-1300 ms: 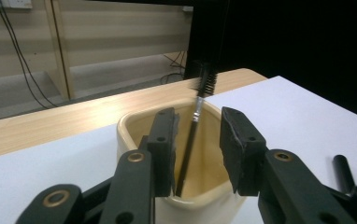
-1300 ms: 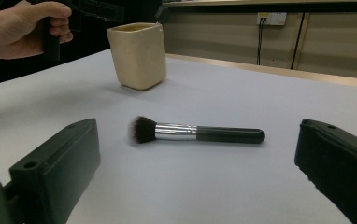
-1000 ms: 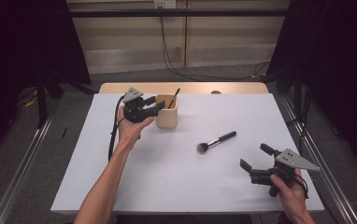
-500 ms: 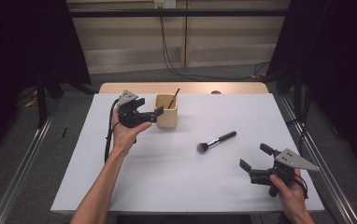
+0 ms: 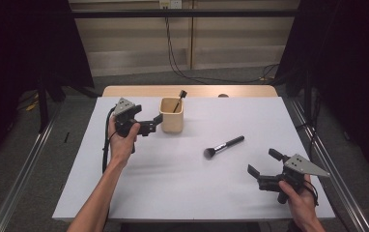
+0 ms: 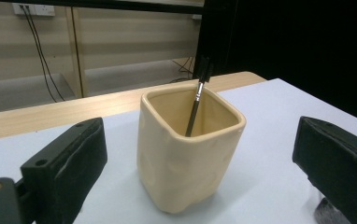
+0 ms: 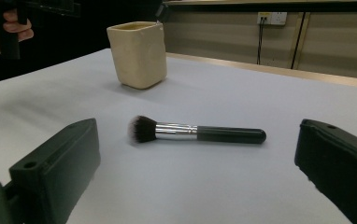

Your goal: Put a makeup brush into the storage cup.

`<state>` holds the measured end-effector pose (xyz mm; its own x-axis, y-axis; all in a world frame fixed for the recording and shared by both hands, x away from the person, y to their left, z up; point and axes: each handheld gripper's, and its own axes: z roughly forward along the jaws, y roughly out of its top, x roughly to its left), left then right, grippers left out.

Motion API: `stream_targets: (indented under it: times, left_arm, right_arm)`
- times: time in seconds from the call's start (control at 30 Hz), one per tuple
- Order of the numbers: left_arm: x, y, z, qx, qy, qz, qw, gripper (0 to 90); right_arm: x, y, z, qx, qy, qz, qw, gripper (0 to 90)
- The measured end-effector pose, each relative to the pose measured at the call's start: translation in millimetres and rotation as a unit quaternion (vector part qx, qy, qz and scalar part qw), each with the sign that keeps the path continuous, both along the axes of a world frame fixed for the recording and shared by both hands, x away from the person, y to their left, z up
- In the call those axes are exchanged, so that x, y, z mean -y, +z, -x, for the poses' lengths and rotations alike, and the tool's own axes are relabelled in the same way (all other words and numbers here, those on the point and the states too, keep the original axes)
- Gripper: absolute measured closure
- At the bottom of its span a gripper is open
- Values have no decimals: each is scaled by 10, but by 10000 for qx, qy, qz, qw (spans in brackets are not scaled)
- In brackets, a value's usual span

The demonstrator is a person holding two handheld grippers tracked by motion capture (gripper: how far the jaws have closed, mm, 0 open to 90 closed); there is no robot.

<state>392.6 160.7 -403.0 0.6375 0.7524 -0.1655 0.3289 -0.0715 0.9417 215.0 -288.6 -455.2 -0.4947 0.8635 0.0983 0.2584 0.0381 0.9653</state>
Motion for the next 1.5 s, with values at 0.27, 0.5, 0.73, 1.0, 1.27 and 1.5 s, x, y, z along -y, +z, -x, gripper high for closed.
stream_targets:
  times: [0.27,0.5,0.73,1.0,1.27,1.5]
  left_arm:
    - [-143,-31,104,-41,191,32,9998,36]
    - [-318,-25,211,61,359,13,9993,28]
    - [-446,-51,319,212,566,31,9982,27]
    - [-568,-115,514,80,587,-108,9982,38]
    - [-674,-138,695,-55,402,-249,9989,32]
    - [-772,-207,851,216,418,-161,9988,29]
  right_arm:
    - [-4,1,5,5,11,26,10000,0]
    - [-2,-1,5,-5,2,20,10000,0]
    - [-3,-2,2,-1,-10,28,10000,0]
    - [-3,-1,2,-1,-20,26,10000,0]
    - [-7,1,1,12,-8,55,10000,0]
    - [-16,4,-8,3,-45,47,10000,0]
